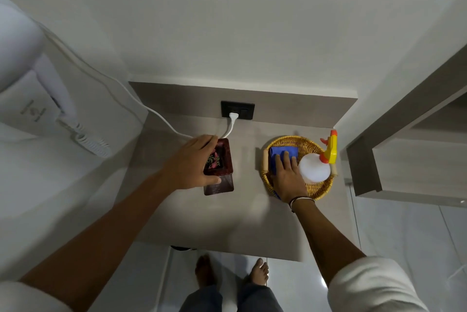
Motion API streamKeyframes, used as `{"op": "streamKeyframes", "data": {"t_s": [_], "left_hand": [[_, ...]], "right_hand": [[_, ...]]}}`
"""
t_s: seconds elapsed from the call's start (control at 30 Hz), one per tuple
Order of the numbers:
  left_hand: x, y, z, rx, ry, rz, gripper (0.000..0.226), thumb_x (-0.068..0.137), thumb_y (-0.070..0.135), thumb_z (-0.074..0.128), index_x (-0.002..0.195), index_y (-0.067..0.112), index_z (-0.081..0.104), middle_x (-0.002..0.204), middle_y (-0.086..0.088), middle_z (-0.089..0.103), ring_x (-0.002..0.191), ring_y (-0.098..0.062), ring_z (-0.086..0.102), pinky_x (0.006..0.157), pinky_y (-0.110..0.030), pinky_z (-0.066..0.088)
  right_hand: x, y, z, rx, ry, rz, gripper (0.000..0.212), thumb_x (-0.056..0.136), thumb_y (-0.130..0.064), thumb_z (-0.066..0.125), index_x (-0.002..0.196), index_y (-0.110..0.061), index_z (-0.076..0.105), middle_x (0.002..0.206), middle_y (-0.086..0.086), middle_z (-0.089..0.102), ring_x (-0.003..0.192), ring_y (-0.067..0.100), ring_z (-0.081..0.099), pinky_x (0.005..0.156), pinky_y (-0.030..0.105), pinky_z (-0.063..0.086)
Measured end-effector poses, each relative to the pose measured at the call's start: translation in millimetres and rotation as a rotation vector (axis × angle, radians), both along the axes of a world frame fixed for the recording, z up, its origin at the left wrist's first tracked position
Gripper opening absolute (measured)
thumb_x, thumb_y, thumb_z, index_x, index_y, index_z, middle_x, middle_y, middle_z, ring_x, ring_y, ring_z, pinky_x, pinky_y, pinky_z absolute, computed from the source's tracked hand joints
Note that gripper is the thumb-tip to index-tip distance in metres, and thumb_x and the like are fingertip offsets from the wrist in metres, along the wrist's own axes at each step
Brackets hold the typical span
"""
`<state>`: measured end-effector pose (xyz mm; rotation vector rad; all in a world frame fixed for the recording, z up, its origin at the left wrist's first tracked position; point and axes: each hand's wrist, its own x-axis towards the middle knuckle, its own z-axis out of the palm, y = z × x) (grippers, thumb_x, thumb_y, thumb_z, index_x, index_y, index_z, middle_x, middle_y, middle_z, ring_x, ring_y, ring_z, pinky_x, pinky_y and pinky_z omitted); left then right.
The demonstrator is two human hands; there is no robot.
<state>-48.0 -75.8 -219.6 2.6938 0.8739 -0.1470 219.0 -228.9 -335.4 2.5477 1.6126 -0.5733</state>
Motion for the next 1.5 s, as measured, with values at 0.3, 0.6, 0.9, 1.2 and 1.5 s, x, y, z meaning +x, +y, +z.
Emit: {"op": "streamKeyframes", "data": {"t_s": [0.3, 0.6, 0.9, 1.2, 1.5], "left_hand": [[12.3, -8.4, -5.1, 0.046, -0.110, 0.104, 0.107, 0.067, 0.060, 0.089, 0.152, 0.008, 0.051, 0.140, -0.009, 0.056, 0.122, -0.031, 0.058, 0.105, -0.044, 0.049], [-64.7, 0.7, -32.6, -0.267, -0.537, 0.298, 0.106, 0.050, 0.048, 0.092, 0.145, 0.024, 0.053, 0.137, 0.004, 0.054, 0.120, -0.008, 0.057, 0.099, -0.007, 0.040], [-104.0, 0.0, -78.6, -0.465, -0.716, 0.313, 0.105, 0.055, 0.035, 0.094, 0.146, 0.046, 0.043, 0.144, -0.003, 0.052, 0.134, -0.004, 0.054, 0.110, -0.013, 0.039], [-115.0, -2.9, -98.0, -0.418, -0.737, 0.274, 0.104, 0.059, 0.035, 0.086, 0.153, 0.028, 0.041, 0.142, 0.014, 0.052, 0.132, 0.007, 0.052, 0.106, -0.007, 0.038], [-120.3, -7.0, -93.2, -0.365, -0.678, 0.273, 0.108, 0.058, 0.035, 0.086, 0.155, 0.009, 0.046, 0.141, 0.015, 0.048, 0.130, 0.008, 0.050, 0.104, -0.006, 0.039]], "right_hand": [[-6.8, 11.9, -16.0, -0.028, -0.044, -0.040, 0.077, 0.111, -0.015, 0.050, 0.170, -0.014, -0.001, 0.178, 0.018, -0.009, 0.162, 0.051, 0.000, 0.133, 0.055, 0.013], [-15.4, 0.5, 12.2, 0.344, 0.047, -0.240, 0.079, 0.092, 0.010, 0.070, 0.161, -0.008, 0.037, 0.173, 0.016, 0.030, 0.158, 0.042, 0.032, 0.117, 0.057, 0.048], [-133.9, -59.7, 33.7, 0.936, 0.251, -0.618, 0.070, 0.090, 0.022, 0.054, 0.154, -0.006, 0.051, 0.159, 0.016, 0.054, 0.143, 0.026, 0.053, 0.121, 0.039, 0.046], [-226.0, 3.0, 37.0, 0.822, 0.554, -0.183, 0.075, 0.084, 0.024, 0.053, 0.155, 0.003, 0.045, 0.167, 0.014, 0.043, 0.157, 0.034, 0.040, 0.125, 0.054, 0.039], [-184.4, 11.2, 8.9, 0.607, 0.270, 0.028, 0.084, 0.085, 0.022, 0.065, 0.159, -0.008, 0.041, 0.171, 0.009, 0.034, 0.162, 0.036, 0.024, 0.130, 0.047, 0.028]]}}
